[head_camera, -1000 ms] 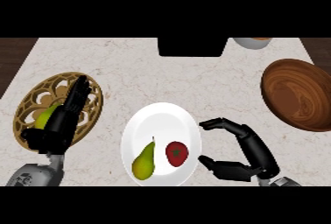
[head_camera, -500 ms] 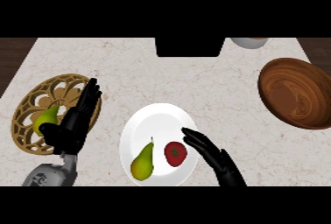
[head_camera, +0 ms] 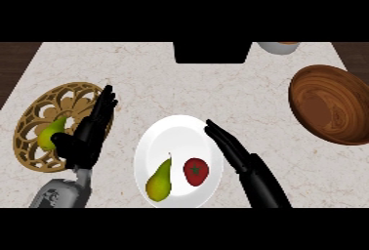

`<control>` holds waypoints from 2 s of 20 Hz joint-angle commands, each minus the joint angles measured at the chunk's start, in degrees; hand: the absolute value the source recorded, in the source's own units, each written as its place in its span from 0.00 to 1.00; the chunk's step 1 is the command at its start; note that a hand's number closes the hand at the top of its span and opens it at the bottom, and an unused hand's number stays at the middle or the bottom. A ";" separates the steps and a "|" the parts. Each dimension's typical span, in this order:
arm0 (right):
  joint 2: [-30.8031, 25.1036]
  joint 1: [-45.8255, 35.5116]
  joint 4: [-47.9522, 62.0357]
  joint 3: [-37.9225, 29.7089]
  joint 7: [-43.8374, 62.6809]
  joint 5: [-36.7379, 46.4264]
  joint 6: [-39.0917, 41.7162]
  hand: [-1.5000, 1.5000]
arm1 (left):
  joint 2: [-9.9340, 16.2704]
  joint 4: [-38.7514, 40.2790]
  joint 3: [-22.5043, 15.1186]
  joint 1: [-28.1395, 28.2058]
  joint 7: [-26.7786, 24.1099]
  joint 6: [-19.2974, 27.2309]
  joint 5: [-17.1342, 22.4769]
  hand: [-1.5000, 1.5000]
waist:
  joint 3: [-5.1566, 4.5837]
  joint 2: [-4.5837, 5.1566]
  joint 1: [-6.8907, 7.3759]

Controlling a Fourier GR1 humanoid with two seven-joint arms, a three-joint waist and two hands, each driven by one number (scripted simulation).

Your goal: Pick the tomato from the plate and place it in the bowl

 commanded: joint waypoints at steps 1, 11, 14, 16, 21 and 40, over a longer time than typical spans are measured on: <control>1.08 -4.03 -0.21 1.86 12.71 1.93 5.81 0.00 | -0.70 2.15 1.20 -2.47 0.74 0.22 -0.46 0.50 | -0.01 0.07 -0.05; 1.58 -2.81 6.91 -0.98 14.69 1.47 15.10 0.00 | -2.09 1.80 2.90 -0.63 -0.13 -2.43 -2.03 0.50 | 0.06 0.06 -0.09; 4.73 -2.78 13.68 -0.87 8.59 1.67 14.76 0.00 | -1.39 -5.57 2.58 3.51 2.76 -2.84 -2.31 0.50 | 0.08 0.04 0.23; 3.07 2.39 8.37 0.32 7.28 2.45 15.12 0.00 | -4.37 0.80 2.80 0.47 -1.22 -1.87 -4.73 0.50 | 0.07 0.05 -0.15; 5.88 0.60 11.41 -4.79 3.90 -0.11 17.47 0.00 | -4.42 3.48 5.67 -4.23 2.38 -4.76 -4.27 0.50 | 0.07 0.11 -0.12; 13.65 7.71 17.30 -4.65 -1.99 -0.17 17.84 0.00 | -7.36 -1.68 7.62 1.99 0.68 -7.54 -8.12 0.50 | 0.07 0.05 0.00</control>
